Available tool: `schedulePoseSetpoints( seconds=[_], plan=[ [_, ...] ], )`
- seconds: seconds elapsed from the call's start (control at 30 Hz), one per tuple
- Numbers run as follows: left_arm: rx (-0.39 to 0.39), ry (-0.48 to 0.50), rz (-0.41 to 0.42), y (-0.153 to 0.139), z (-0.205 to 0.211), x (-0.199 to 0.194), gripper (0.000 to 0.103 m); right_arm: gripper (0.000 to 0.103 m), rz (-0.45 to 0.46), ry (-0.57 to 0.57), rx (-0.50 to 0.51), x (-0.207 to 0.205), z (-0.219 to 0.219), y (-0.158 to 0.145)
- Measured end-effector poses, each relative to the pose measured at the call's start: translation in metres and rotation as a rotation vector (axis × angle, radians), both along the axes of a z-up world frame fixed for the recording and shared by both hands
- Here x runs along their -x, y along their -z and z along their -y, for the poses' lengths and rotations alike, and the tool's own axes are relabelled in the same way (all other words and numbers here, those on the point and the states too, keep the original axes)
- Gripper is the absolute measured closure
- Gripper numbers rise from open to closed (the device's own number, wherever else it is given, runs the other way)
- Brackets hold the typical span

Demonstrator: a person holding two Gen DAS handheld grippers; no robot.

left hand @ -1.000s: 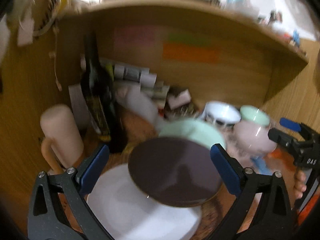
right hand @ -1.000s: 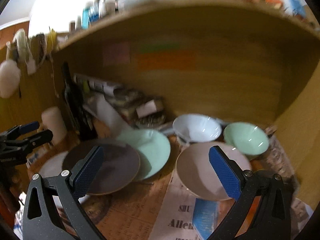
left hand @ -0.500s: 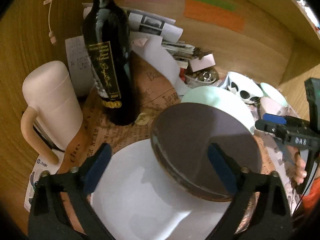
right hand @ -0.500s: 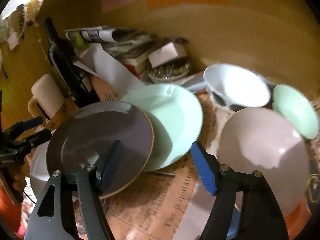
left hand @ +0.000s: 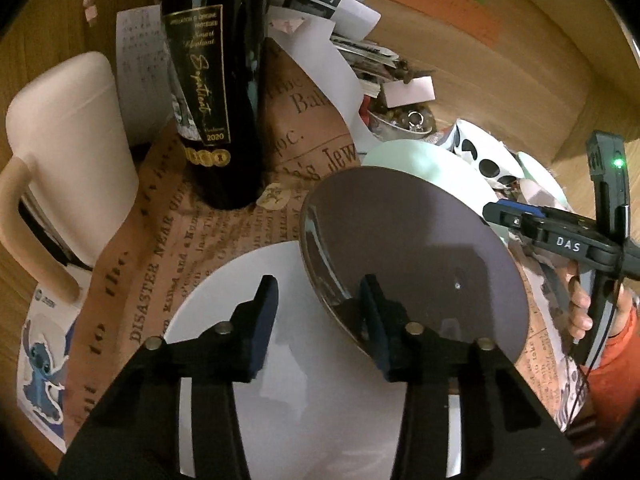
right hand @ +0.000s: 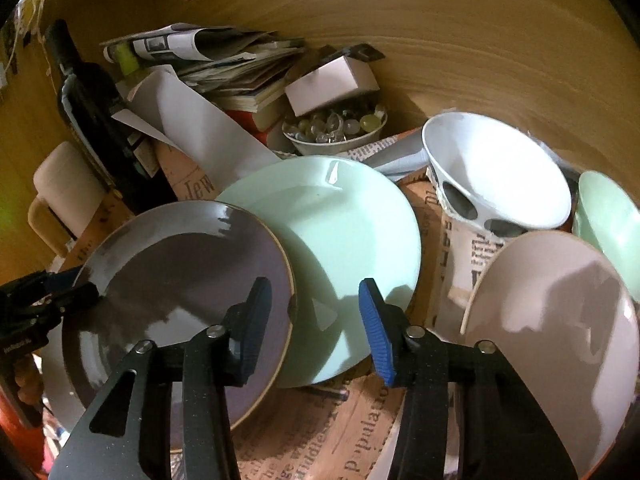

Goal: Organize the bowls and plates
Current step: 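Close the left tool on the dark brown plate rim while the right tool grips it too, then lift the dark brown plate with both tools and carry it toward the pink bowl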

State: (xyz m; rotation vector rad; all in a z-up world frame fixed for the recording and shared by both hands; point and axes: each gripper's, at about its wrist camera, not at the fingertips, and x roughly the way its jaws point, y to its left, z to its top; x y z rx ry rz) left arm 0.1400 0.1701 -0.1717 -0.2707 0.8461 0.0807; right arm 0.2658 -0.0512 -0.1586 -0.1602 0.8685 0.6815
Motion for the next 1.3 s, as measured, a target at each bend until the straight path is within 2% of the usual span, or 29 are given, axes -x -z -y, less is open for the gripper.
schedulePoseSetpoints(
  seconds=[0.03, 0.07, 0.27, 0.43, 0.57, 0.67, 0.97, 1.3],
  plan=[
    [0.003, 0.003, 0.004, 0.000, 0.001, 0.001, 0.065, 0.071, 0.002, -0.014, 0.003, 0.000, -0.003, -0.001],
    [0.006, 0.010, 0.007, 0.000, 0.002, 0.002, 0.068, 0.072, -0.009, -0.027, 0.004, -0.001, -0.006, 0.000],
    [0.025, 0.017, 0.010, 0.002, 0.000, 0.007, 0.069, 0.072, -0.063, -0.049, 0.029, -0.006, -0.021, 0.011],
    [0.048, 0.019, 0.009, 0.004, -0.003, 0.007, 0.069, 0.072, -0.102, -0.070, -0.016, -0.010, -0.024, 0.014],
    [0.071, 0.028, 0.010, 0.006, -0.003, 0.006, 0.073, 0.077, -0.140, -0.088, -0.043, -0.012, -0.028, 0.018],
    [0.090, 0.040, 0.007, 0.007, -0.001, 0.004, 0.079, 0.078, -0.131, -0.090, -0.049, -0.011, -0.028, 0.018],
    [0.079, -0.006, 0.001, 0.007, 0.000, 0.006, 0.080, 0.083, -0.123, -0.090, -0.082, -0.002, -0.019, 0.013],
    [0.039, -0.031, 0.021, -0.003, 0.009, 0.016, 0.080, 0.083, -0.103, -0.078, -0.108, 0.016, -0.003, 0.006]
  ],
)
